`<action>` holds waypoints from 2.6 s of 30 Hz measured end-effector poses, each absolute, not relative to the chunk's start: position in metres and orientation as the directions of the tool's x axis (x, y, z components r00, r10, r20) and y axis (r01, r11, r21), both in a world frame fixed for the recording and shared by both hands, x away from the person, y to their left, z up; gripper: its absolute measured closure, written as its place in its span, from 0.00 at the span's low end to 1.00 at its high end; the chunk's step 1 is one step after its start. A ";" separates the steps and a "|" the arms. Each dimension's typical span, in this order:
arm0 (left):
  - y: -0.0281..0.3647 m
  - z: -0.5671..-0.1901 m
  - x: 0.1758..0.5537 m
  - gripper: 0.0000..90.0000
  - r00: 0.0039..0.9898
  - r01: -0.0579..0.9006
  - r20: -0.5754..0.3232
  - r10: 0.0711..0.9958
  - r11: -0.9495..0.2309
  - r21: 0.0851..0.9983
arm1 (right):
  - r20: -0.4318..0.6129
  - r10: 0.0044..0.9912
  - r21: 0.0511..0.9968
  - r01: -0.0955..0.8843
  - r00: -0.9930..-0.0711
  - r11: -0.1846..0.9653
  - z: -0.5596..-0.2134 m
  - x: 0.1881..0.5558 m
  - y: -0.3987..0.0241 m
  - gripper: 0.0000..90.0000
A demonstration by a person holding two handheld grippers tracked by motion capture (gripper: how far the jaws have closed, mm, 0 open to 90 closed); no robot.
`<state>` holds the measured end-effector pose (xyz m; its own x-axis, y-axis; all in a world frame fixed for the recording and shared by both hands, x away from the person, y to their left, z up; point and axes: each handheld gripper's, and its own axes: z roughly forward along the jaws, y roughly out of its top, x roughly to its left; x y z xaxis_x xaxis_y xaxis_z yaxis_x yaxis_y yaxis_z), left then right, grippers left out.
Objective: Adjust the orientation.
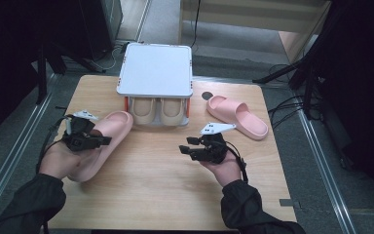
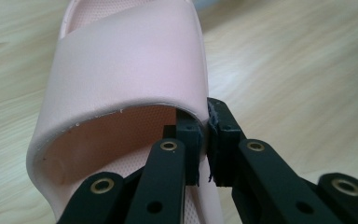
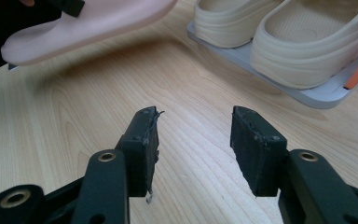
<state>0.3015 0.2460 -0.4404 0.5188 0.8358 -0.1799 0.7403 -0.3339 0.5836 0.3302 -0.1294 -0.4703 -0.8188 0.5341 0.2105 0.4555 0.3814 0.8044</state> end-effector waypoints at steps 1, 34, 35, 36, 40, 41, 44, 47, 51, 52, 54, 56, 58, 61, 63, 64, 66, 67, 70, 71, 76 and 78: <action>0.240 -0.442 0.301 0.94 0.532 0.736 -0.183 0.827 -0.344 0.584 | 0.212 0.533 0.804 0.456 -0.819 0.381 -0.470 0.330 -0.129 0.58; 0.126 -0.490 0.296 0.83 0.738 0.633 -0.264 0.621 -0.502 0.589 | 0.212 0.556 0.792 0.475 -0.804 0.384 -0.481 0.322 -0.136 0.61; 0.127 -0.489 0.295 0.79 0.741 0.631 -0.264 0.618 -0.505 0.589 | 0.211 0.551 0.791 0.472 -0.808 0.389 -0.482 0.323 -0.134 0.61; 0.127 -0.488 0.294 0.78 0.742 0.628 -0.265 0.615 -0.502 0.595 | 0.210 0.549 0.789 0.472 -0.809 0.393 -0.482 0.323 -0.133 0.61; 0.135 -0.480 0.291 0.75 0.750 0.624 -0.275 0.602 -0.507 0.594 | 0.210 0.542 0.786 0.470 -0.814 0.401 -0.484 0.323 -0.130 0.64; 0.138 -0.477 0.290 0.75 0.748 0.628 -0.282 0.600 -0.502 0.595 | 0.213 0.540 0.785 0.471 -0.815 0.402 -0.485 0.323 -0.129 0.65; 0.150 -0.469 0.286 0.79 0.741 0.632 -0.291 0.606 -0.481 0.607 | 0.213 0.537 0.780 0.473 -0.816 0.410 -0.486 0.323 -0.127 0.68; 0.161 -0.464 0.284 0.82 0.717 0.655 -0.300 0.629 -0.462 0.598 | 0.205 0.529 0.776 0.466 -0.823 0.425 -0.488 0.323 -0.123 0.70; 0.175 -0.465 0.285 0.88 0.703 0.657 -0.283 0.653 -0.444 0.609 | 0.196 0.522 0.774 0.458 -0.830 0.437 -0.491 0.322 -0.116 0.77; 0.178 -0.466 0.286 0.90 0.700 0.657 -0.277 0.658 -0.442 0.610 | 0.194 0.530 0.772 0.462 -0.826 0.438 -0.491 0.322 -0.114 0.79; 0.185 -0.468 0.289 0.93 0.691 0.670 -0.289 0.663 -0.436 0.600 | 0.221 0.534 0.764 0.485 -0.816 0.425 -0.491 0.321 -0.112 0.86; 0.190 -0.471 0.292 0.95 0.681 0.676 -0.276 0.678 -0.436 0.594 | 0.238 0.535 0.754 0.501 -0.811 0.424 -0.492 0.321 -0.109 0.94; 0.196 -0.474 0.296 0.95 0.664 0.687 -0.279 0.694 -0.419 0.593 | 0.233 0.535 0.748 0.501 -0.812 0.435 -0.494 0.320 -0.106 0.97; 0.203 -0.481 0.303 0.96 0.650 0.693 -0.271 0.710 -0.407 0.595 | 0.232 0.528 0.742 0.500 -0.817 0.447 -0.496 0.320 -0.101 0.98; 0.209 -0.484 0.308 0.95 0.642 0.702 -0.291 0.709 -0.391 0.595 | 0.232 0.526 0.740 0.499 -0.819 0.451 -0.498 0.318 -0.098 0.98; 0.211 -0.486 0.310 0.94 0.640 0.704 -0.292 0.710 -0.390 0.594 | 0.230 0.520 0.742 0.494 -0.823 0.453 -0.498 0.317 -0.096 0.99; 0.214 -0.489 0.313 0.95 0.637 0.707 -0.289 0.715 -0.391 0.589 | 0.232 0.510 0.742 0.490 -0.828 0.458 -0.499 0.315 -0.094 1.00; 0.215 -0.491 0.315 0.95 0.634 0.708 -0.286 0.718 -0.391 0.588 | 0.233 0.506 0.739 0.490 -0.830 0.463 -0.500 0.314 -0.094 1.00; 0.215 -0.497 0.319 0.95 0.632 0.708 -0.278 0.724 -0.393 0.586 | 0.236 0.500 0.731 0.491 -0.833 0.473 -0.501 0.312 -0.092 1.00; 0.214 -0.499 0.321 0.95 0.632 0.711 -0.282 0.722 -0.396 0.581 | 0.237 0.500 0.728 0.493 -0.833 0.477 -0.502 0.312 -0.091 1.00; 0.208 -0.506 0.322 0.95 0.635 0.723 -0.298 0.712 -0.413 0.554 | 0.239 0.508 0.713 0.504 -0.828 0.487 -0.507 0.315 -0.088 1.00; 0.207 -0.506 0.320 0.95 0.642 0.720 -0.301 0.705 -0.419 0.554 | 0.238 0.511 0.714 0.505 -0.826 0.485 -0.508 0.316 -0.088 1.00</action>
<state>0.3201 0.2070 -0.5062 0.6422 0.7048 -0.3014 0.7197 -0.4191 0.5536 0.3159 -0.0875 -0.5077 -0.8263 0.5106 0.2378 0.5051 0.4848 0.7140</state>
